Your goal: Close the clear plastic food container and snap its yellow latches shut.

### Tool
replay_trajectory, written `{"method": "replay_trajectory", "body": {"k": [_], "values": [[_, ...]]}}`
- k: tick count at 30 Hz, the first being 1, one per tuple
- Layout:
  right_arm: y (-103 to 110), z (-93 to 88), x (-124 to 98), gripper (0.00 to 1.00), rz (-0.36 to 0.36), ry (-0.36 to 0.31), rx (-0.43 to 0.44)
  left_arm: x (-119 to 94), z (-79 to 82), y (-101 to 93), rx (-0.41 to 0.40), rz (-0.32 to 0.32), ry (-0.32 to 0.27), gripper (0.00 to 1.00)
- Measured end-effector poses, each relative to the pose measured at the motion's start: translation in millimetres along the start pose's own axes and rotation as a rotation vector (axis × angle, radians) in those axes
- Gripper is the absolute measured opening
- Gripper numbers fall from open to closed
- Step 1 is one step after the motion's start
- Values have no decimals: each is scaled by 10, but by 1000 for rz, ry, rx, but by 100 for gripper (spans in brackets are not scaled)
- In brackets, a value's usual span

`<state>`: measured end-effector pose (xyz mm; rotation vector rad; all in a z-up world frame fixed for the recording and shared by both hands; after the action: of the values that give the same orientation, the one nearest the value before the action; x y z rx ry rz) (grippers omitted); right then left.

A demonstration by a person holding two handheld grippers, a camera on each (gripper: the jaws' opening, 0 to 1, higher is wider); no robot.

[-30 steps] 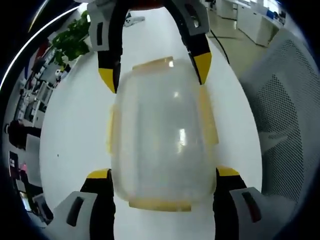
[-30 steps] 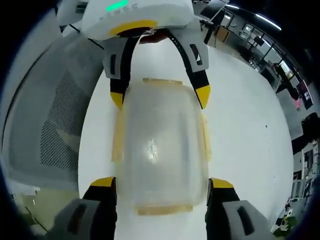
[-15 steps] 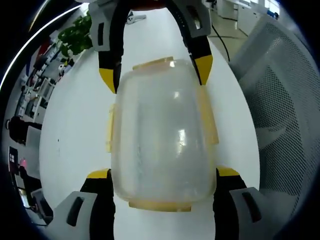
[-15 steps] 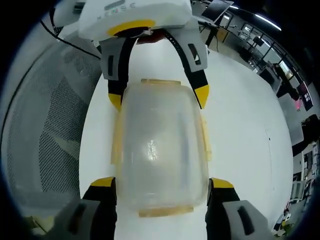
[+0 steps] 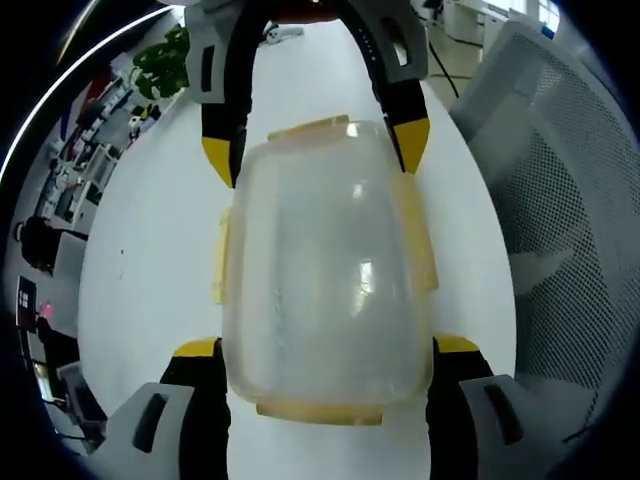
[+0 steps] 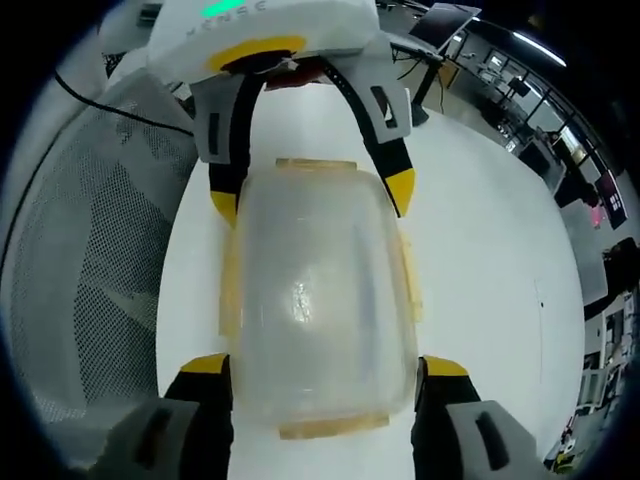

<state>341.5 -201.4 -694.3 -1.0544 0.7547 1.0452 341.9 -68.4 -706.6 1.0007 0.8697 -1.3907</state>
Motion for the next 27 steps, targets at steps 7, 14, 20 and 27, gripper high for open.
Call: {"method": "replay_trajectory", "body": {"k": [7,14,20,27], "values": [[-61,-15,7,73,0,-9,1,0,4,57,-8,3,-6,79],[-139,-17,33,73,-3,-14,6,1,0,143,-6,0,-9,79],[-249,-9,76,73,-3,-13,8,2,-9,249,-3,-1,-13,79],[-375,-1,125,73,-3,-8,7,5,-31,392,-4,0,-18,79]]}}
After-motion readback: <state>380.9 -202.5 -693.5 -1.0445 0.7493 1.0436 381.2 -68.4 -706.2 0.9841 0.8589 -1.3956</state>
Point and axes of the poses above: the point that each gripper's makers call its tool centre point, and the gripper's own axes: x roughly forward along the fingers, y roughly to its left, z roughly out of its top, the point moved 7 cm from there along -x, roughly backward along the fingers, and after that the axes turned 12 degrees about -z, right-handed, at the moved point
